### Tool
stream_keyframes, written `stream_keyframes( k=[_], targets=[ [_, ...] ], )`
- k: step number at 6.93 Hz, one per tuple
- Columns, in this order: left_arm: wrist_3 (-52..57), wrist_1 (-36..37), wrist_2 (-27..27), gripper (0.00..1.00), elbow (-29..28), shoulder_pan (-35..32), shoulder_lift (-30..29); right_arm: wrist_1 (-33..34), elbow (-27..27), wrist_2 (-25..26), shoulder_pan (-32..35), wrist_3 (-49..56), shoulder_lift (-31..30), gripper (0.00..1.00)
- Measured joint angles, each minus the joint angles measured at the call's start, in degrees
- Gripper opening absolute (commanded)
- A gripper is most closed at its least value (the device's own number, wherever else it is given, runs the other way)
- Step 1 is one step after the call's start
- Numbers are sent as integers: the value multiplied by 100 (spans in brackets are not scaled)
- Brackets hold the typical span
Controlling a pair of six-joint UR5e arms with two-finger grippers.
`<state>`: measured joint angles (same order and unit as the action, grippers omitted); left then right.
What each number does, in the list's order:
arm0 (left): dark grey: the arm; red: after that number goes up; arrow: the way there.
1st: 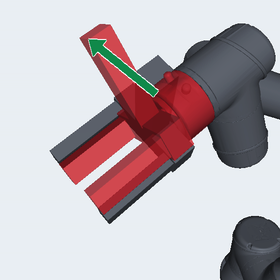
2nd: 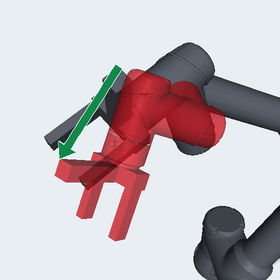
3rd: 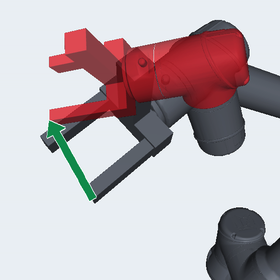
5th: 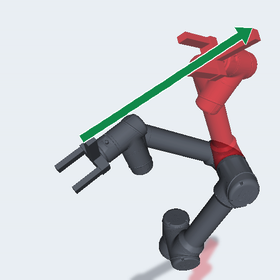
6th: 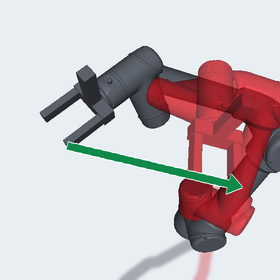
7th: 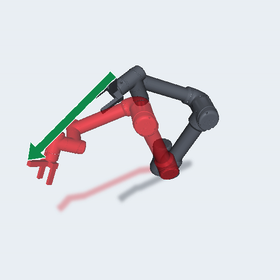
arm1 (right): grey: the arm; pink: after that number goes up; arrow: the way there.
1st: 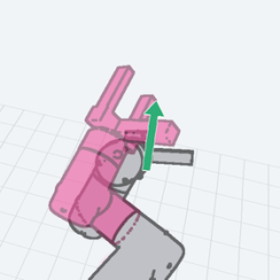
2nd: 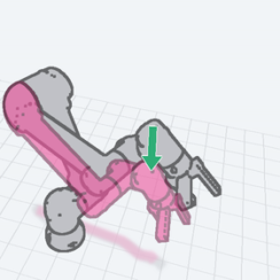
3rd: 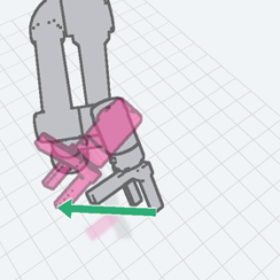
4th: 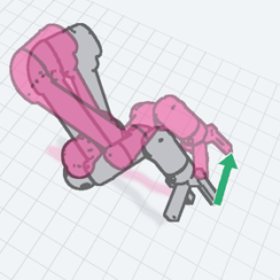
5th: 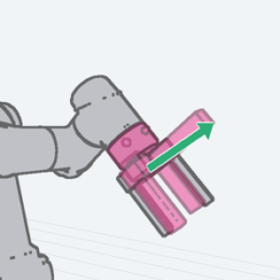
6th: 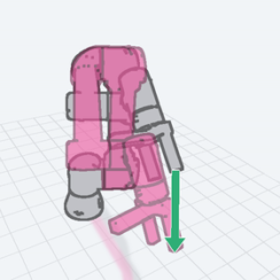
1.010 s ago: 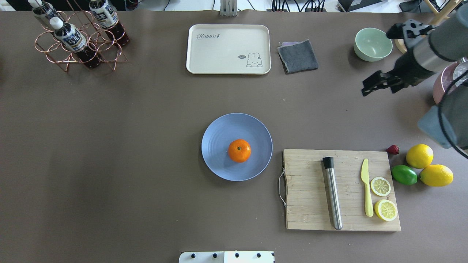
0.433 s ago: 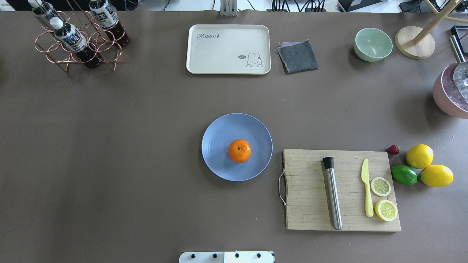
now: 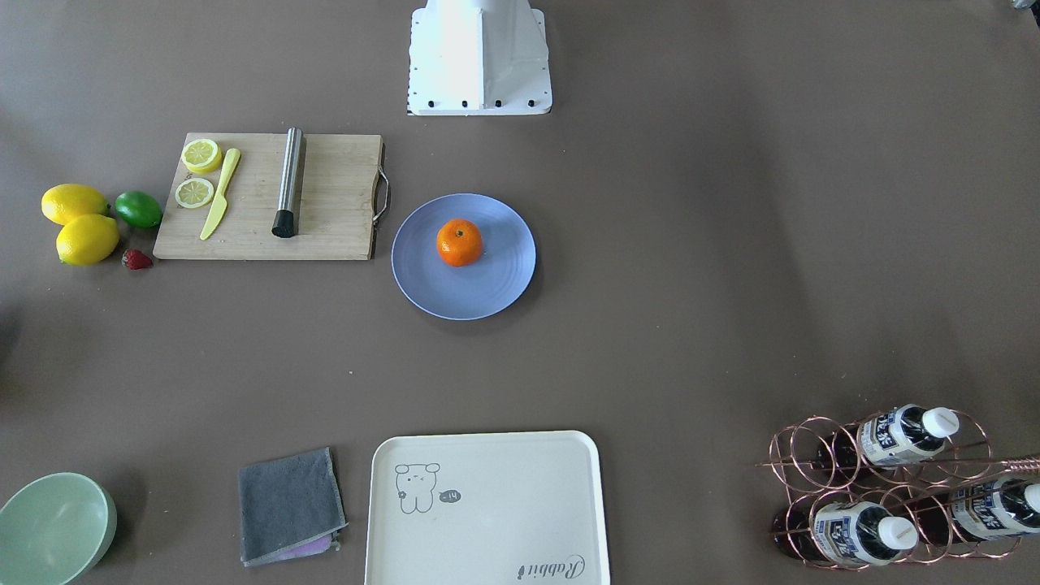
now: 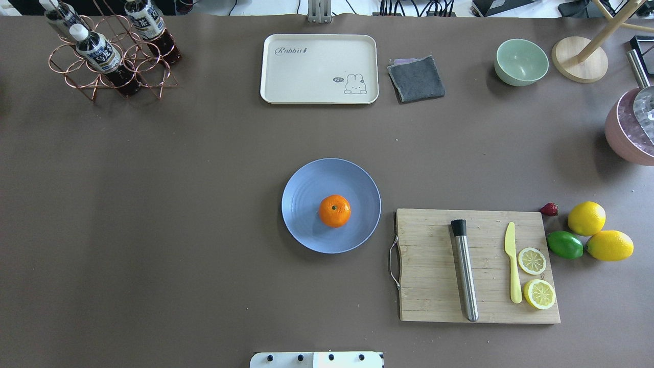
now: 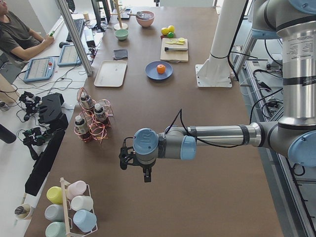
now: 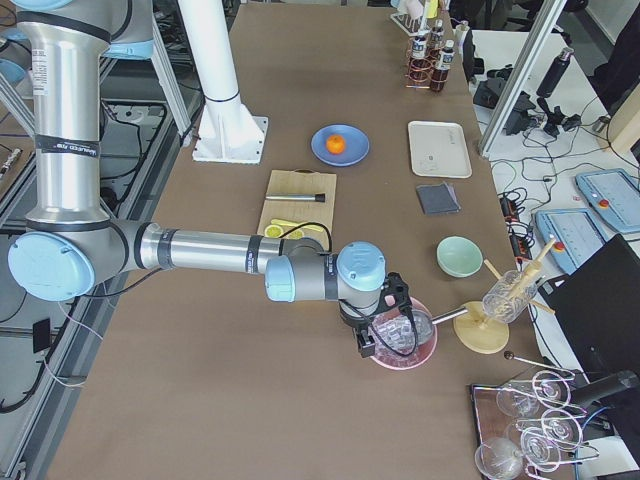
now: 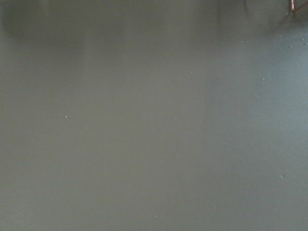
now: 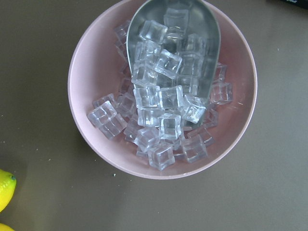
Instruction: Pick orange to plate
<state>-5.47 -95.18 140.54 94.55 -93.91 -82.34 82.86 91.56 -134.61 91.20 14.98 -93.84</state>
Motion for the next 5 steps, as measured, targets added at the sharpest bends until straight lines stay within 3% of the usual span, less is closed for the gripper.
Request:
stream_keyframes(
  k=[5],
  targets=[
    [121,40,-71,97,43,-45,-33,-2,-83,128,287,56,-112,100]
  ],
)
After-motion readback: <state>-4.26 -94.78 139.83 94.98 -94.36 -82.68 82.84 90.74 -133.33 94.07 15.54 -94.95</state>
